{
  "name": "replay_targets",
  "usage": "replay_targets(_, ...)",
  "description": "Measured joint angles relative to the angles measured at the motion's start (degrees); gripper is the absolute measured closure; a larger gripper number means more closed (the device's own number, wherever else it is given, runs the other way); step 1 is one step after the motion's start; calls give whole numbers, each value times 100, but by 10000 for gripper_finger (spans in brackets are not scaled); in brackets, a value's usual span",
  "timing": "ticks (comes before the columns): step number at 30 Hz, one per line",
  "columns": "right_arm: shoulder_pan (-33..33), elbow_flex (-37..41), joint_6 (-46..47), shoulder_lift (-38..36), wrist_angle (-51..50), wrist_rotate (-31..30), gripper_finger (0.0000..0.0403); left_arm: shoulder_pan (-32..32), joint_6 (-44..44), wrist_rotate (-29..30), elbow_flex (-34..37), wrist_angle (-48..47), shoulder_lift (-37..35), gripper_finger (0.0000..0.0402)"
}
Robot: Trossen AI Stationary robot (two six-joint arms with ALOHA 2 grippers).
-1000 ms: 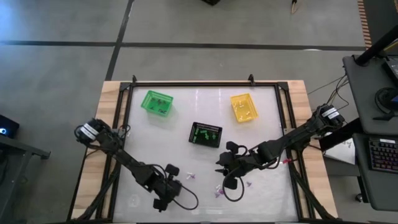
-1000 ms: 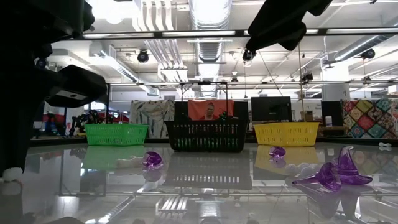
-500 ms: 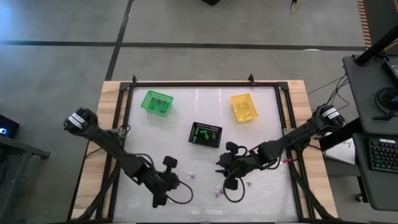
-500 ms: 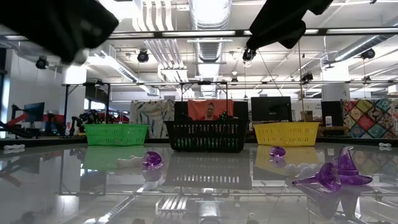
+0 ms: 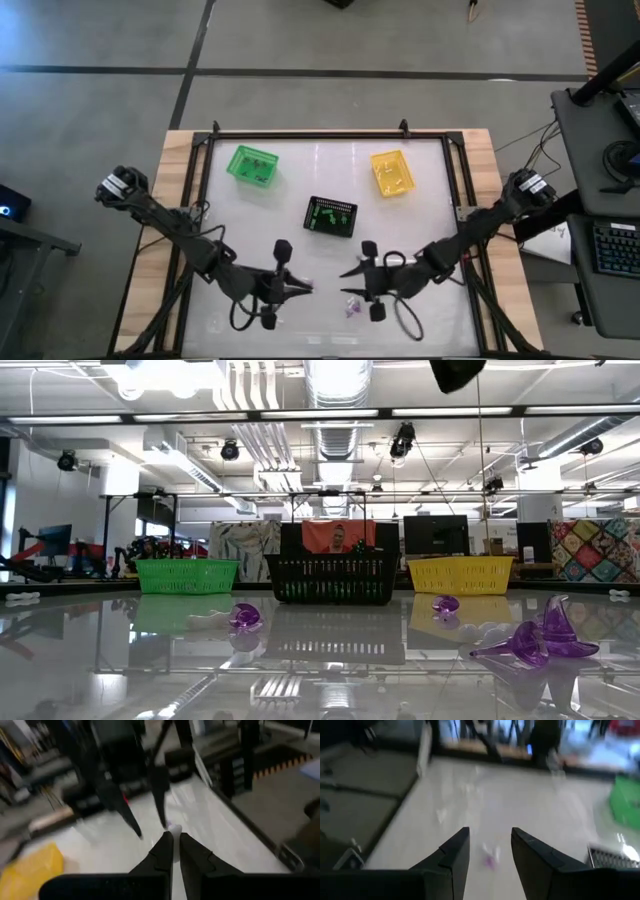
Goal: Sort Halloween decoration
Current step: Put the white bone into the yellow bin
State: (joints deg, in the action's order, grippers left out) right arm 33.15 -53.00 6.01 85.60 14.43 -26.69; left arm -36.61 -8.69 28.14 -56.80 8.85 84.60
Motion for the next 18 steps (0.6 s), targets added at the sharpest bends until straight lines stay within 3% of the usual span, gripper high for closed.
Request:
replay_targets(7, -5, 676, -608, 0, 2204, 301, 266, 12, -684, -15, 2, 892, 275, 402)
replay_targets(18, -5, 716, -885, 0, 2446, 313, 266, 407, -739, -18, -31, 2681, 1110, 401)
